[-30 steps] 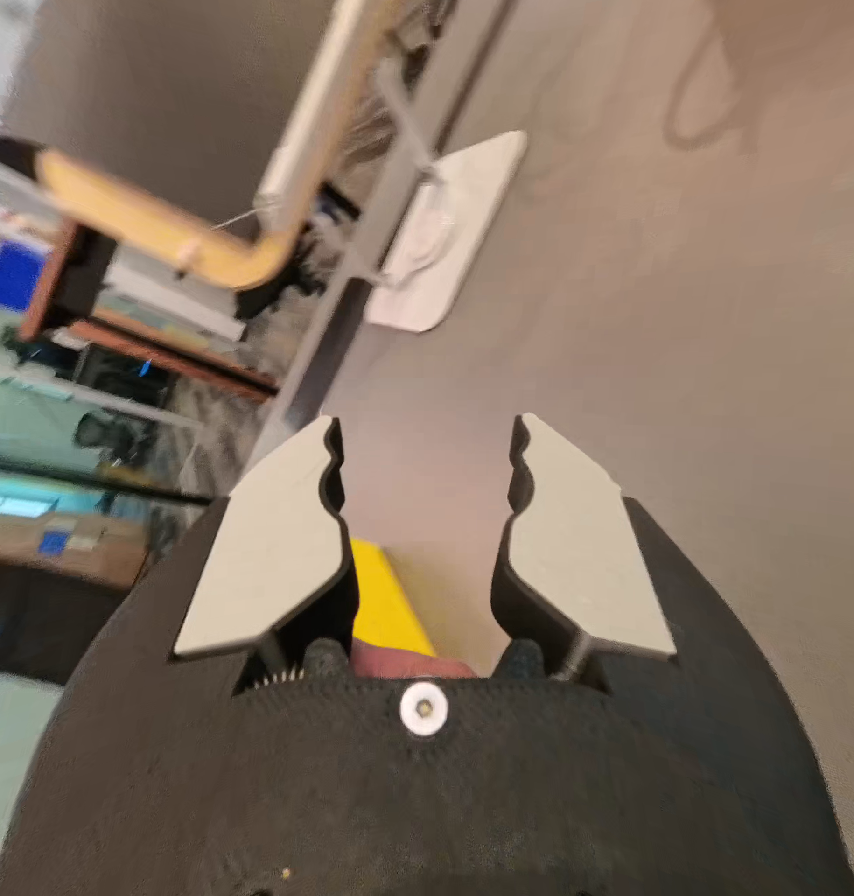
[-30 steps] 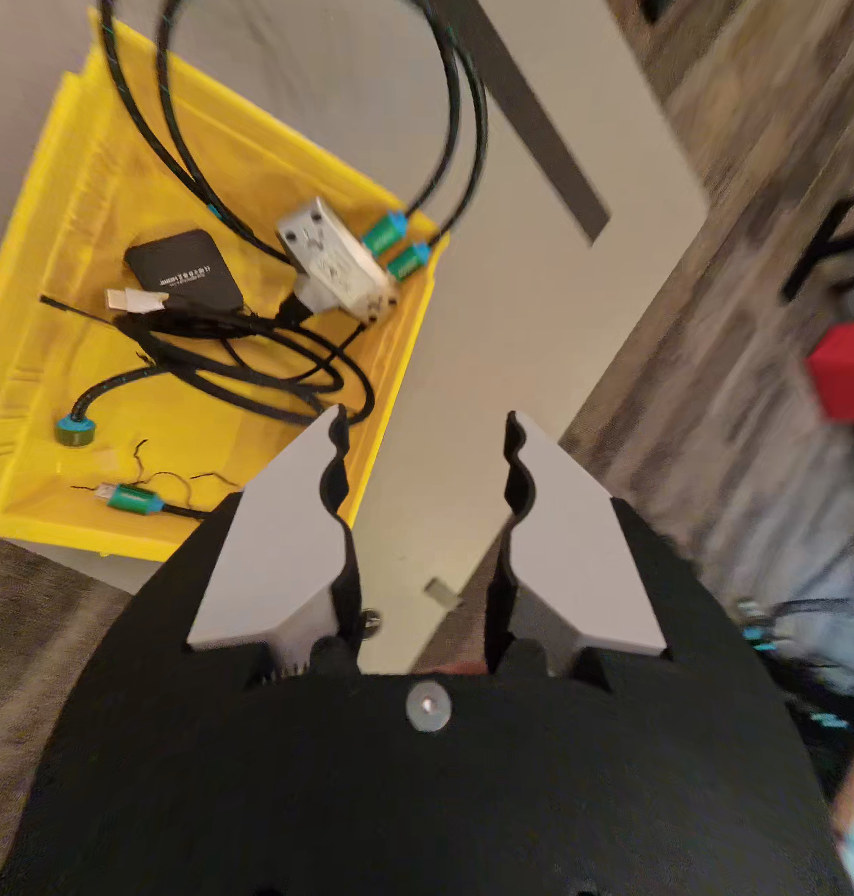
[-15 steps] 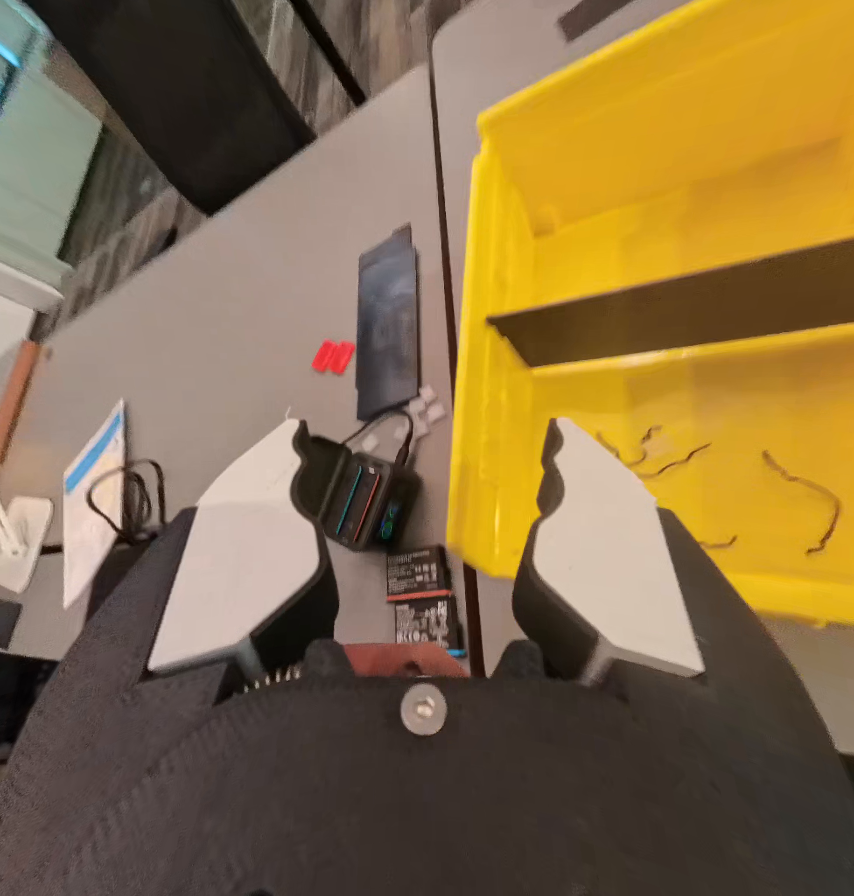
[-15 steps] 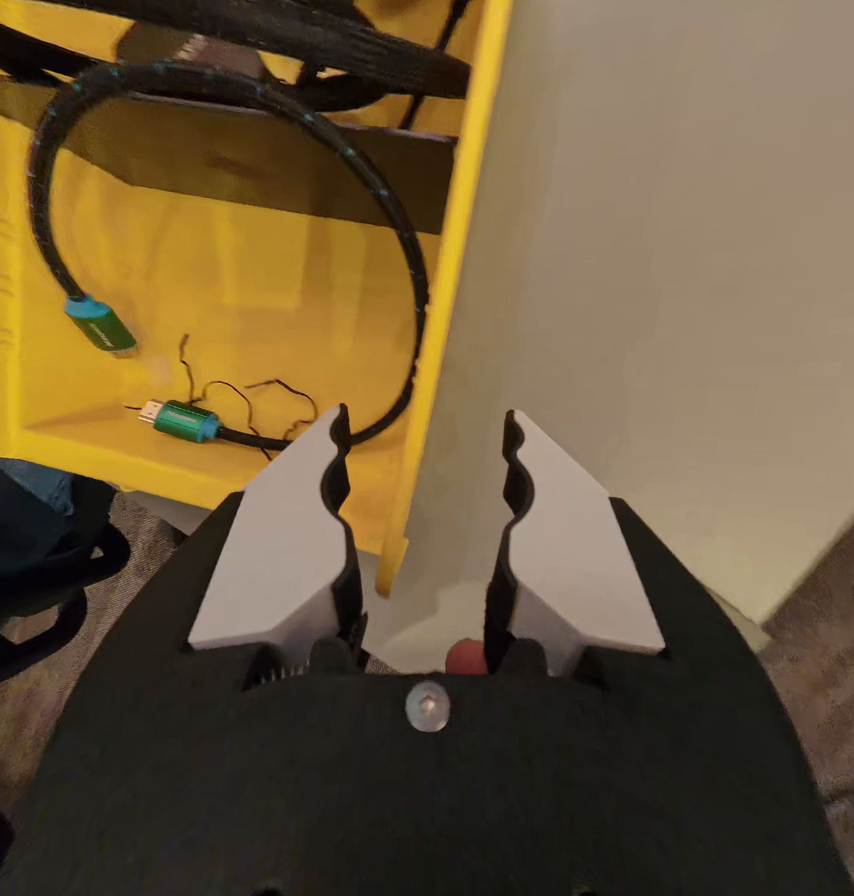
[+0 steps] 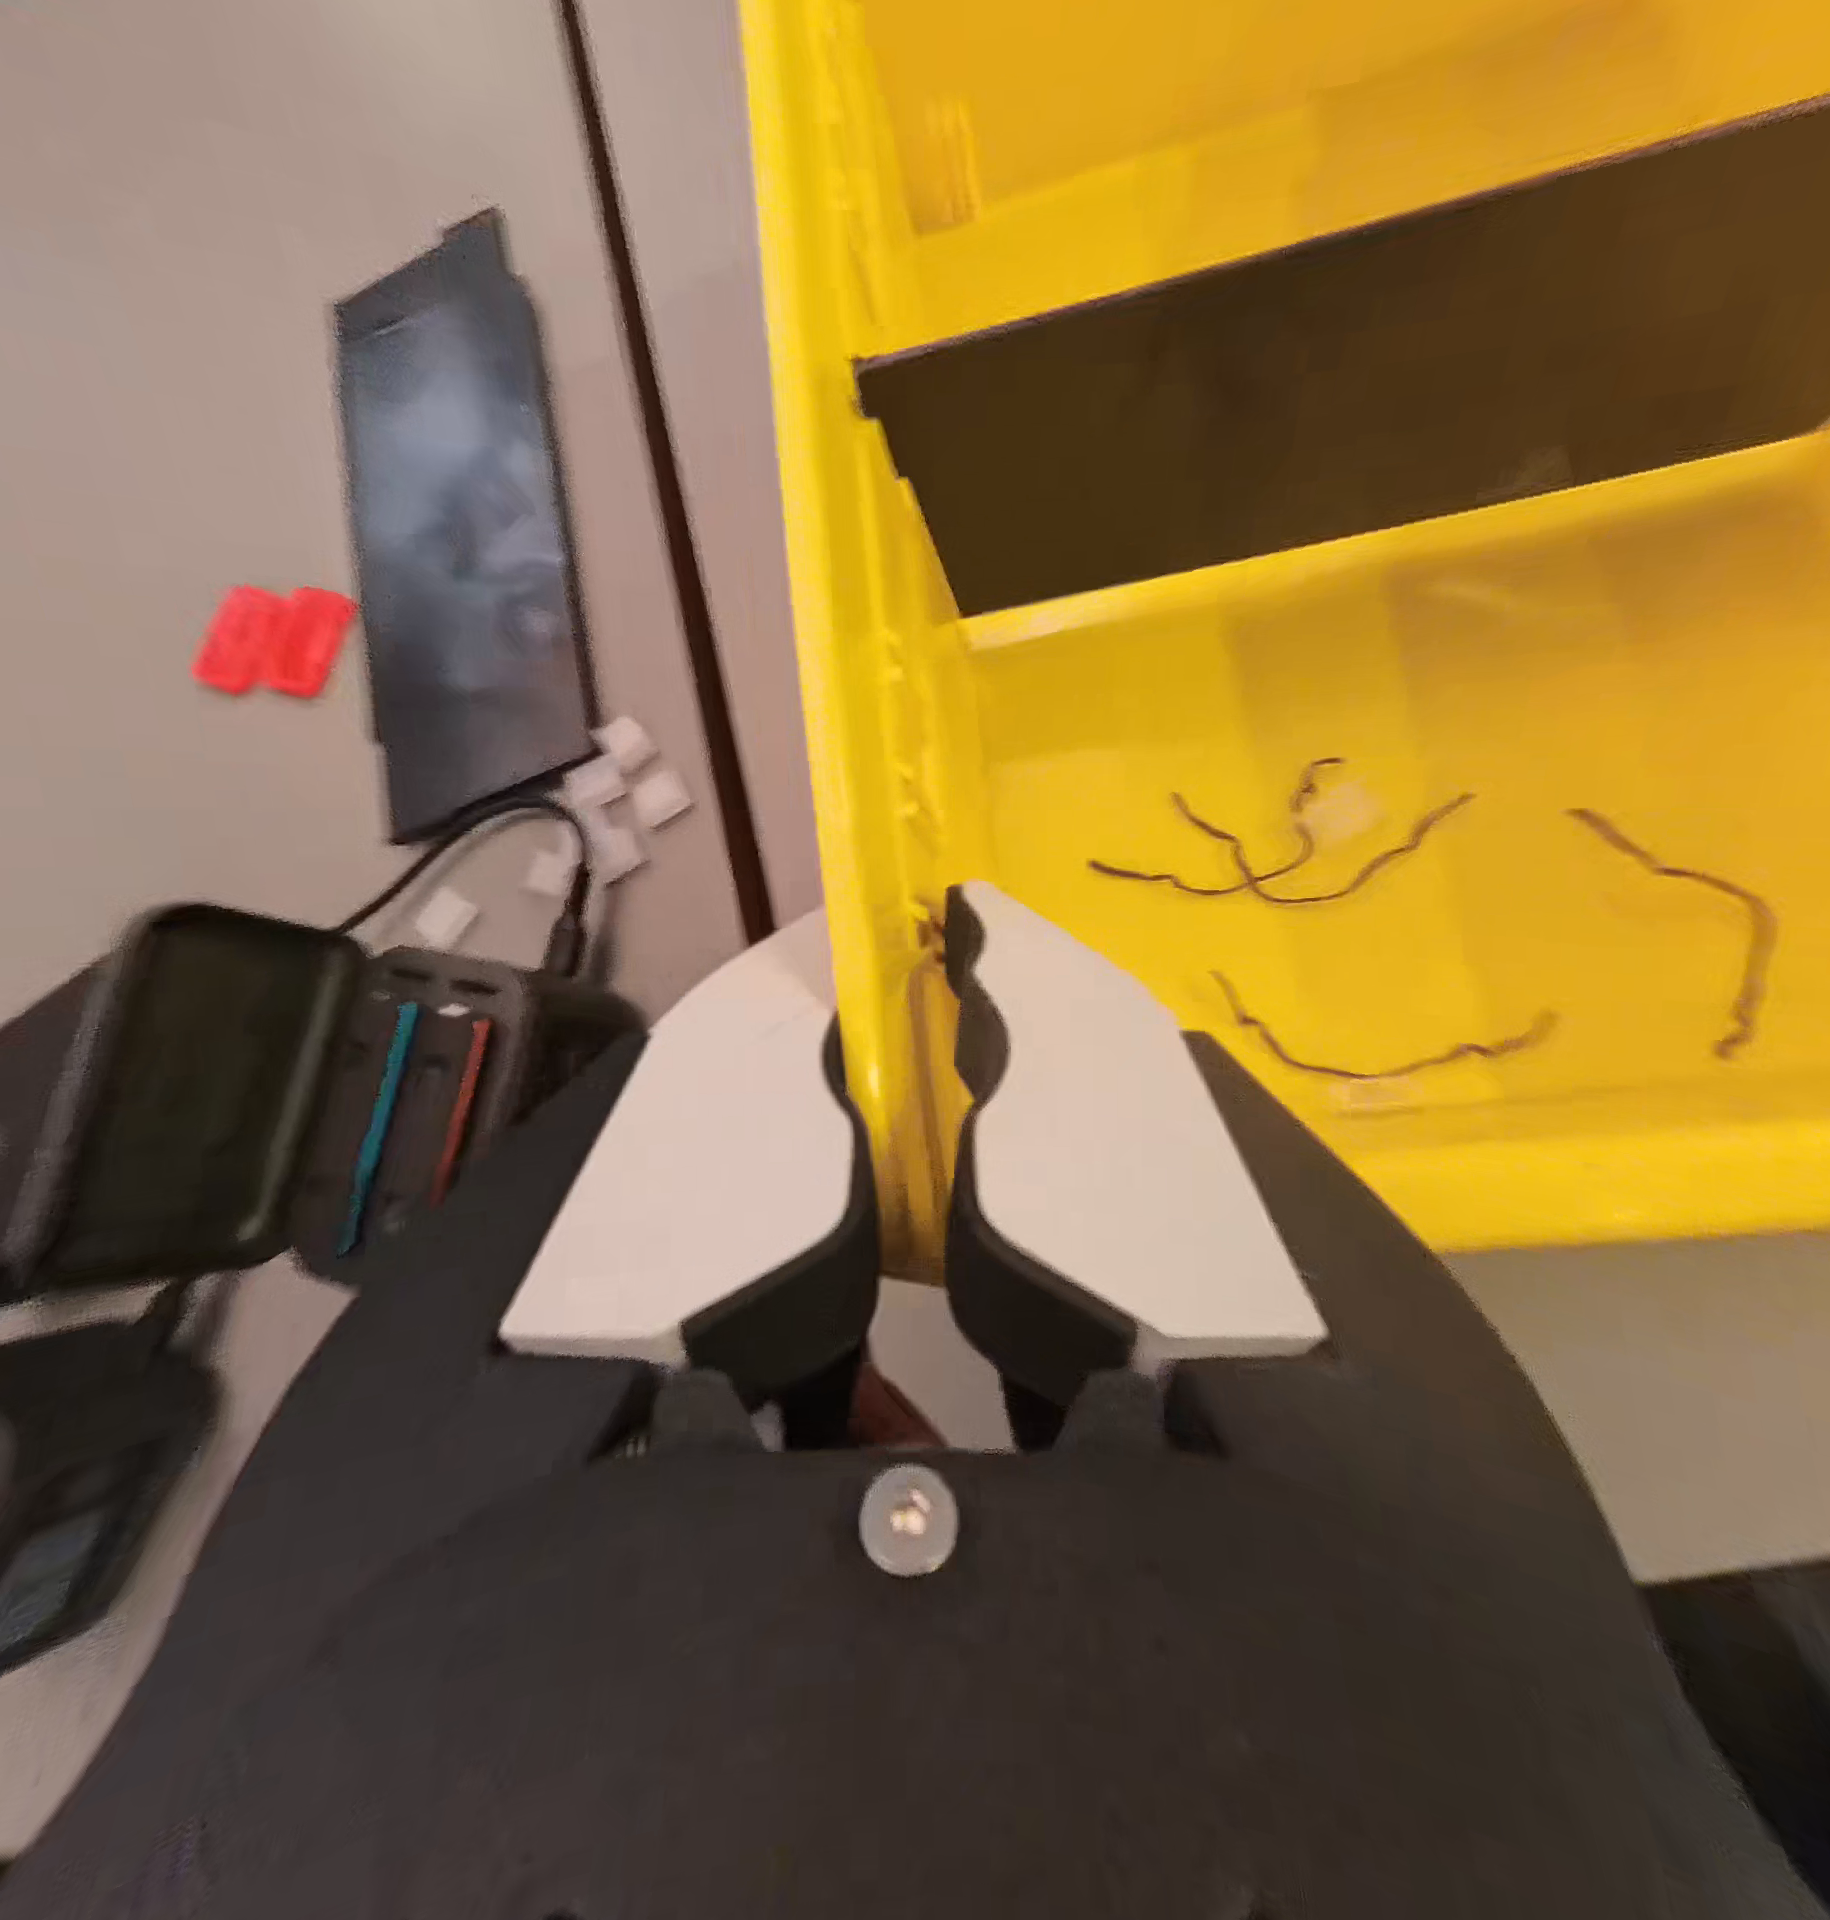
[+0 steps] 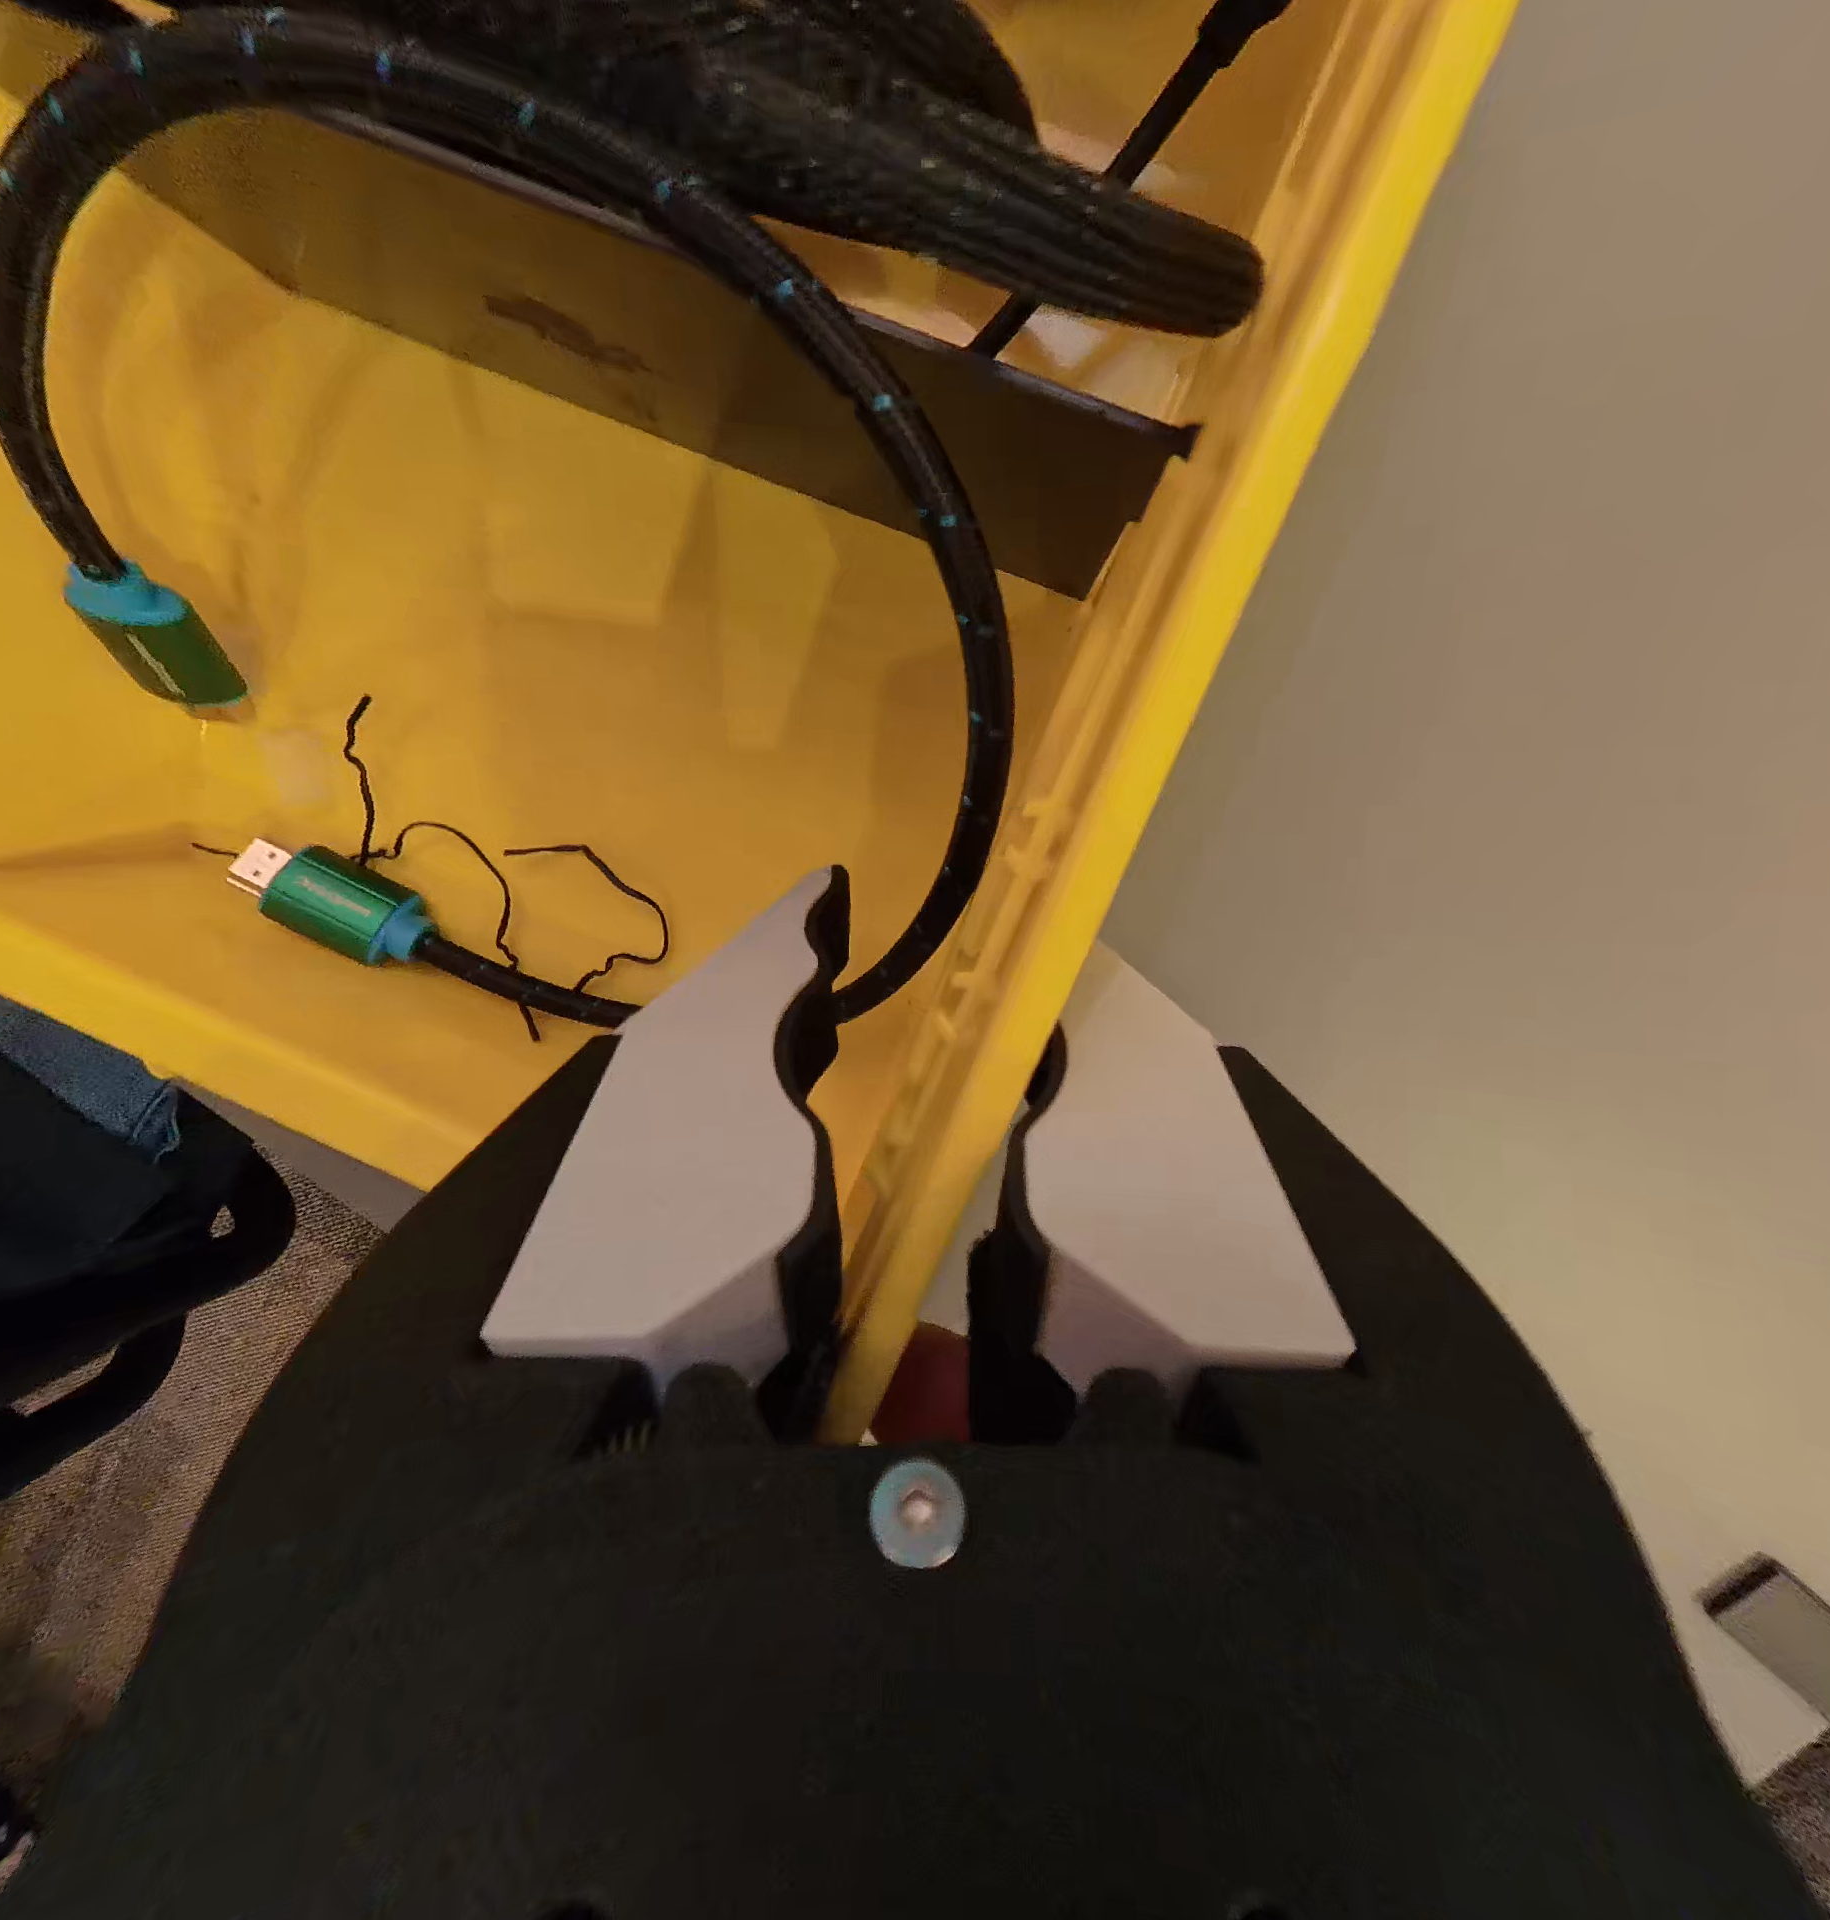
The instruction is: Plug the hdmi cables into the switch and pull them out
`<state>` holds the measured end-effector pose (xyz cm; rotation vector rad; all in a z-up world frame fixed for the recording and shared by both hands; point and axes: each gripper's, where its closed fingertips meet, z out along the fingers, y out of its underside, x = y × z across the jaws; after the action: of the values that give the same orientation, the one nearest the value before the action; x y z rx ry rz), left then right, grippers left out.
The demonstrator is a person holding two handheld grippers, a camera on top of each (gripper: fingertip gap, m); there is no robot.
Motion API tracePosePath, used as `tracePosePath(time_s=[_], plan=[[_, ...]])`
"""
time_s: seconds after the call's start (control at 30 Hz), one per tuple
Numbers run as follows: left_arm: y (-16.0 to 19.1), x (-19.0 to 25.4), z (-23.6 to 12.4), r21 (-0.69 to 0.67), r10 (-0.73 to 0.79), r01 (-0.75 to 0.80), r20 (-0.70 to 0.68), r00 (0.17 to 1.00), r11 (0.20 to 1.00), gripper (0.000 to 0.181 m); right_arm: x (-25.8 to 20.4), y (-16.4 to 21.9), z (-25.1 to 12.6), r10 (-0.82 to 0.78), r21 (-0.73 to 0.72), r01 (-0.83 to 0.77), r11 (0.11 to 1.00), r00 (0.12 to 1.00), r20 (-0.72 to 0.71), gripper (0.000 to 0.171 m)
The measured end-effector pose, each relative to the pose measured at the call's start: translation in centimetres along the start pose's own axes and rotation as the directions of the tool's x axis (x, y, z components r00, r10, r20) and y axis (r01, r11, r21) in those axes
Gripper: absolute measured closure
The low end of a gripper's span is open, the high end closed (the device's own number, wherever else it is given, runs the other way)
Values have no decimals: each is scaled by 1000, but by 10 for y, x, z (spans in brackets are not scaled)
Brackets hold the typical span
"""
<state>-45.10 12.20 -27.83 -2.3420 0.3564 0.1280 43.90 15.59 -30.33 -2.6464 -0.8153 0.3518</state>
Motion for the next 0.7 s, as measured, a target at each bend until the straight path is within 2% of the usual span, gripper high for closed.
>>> tracePosePath(time_s=[0.17,0.37,0.57,0.7], plan=[[-10,15,-2,96,-120,127,-73,990,987,176,-55,-30,20,-34,36,34,999,999,-4,137],[-26,23,-27,231,-185,205,-104,977,951,177,-132,-66,47,-72,70,69,995,997,40,124],[-23,33,-53,306,-230,262,-135,964,916,177,-211,-105,74,-83,149,60,987,985,150,103],[-15,24,-74,364,-330,370,-169,929,855,177,-257,-127,91,-140,172,110,979,975,171,88]])
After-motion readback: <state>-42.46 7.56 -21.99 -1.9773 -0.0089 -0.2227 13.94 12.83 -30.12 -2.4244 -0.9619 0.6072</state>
